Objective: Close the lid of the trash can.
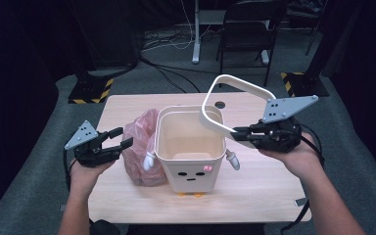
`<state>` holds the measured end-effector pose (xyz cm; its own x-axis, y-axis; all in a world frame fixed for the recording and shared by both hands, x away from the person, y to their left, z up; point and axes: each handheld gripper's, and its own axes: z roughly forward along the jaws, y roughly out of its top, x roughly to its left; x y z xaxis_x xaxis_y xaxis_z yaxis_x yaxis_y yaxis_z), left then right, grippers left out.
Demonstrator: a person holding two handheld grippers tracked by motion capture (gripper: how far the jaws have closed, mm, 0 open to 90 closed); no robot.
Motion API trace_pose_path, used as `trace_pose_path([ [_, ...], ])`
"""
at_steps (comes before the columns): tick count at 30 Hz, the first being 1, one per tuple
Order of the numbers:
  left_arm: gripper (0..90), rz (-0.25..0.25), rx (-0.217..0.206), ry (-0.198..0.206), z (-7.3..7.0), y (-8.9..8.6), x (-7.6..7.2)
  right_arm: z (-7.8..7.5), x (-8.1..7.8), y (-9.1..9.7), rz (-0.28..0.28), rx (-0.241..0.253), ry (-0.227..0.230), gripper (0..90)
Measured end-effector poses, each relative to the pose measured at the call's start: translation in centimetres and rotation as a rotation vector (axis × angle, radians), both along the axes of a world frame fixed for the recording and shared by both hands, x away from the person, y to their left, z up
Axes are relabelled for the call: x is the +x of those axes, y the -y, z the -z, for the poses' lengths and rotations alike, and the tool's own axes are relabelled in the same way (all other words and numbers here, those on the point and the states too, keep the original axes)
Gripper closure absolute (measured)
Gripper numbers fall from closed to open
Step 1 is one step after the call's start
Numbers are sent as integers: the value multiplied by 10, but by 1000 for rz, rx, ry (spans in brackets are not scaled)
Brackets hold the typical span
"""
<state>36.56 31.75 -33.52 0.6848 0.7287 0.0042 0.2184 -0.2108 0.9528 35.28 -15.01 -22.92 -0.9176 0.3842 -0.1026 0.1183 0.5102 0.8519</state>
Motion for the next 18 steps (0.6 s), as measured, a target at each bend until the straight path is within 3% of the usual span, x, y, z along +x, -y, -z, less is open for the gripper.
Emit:
trace_pose_path([
  [18, 444, 6, 14, 20, -12, 4, -4, -4, 3, -28, -104, -6, -9, 839],
])
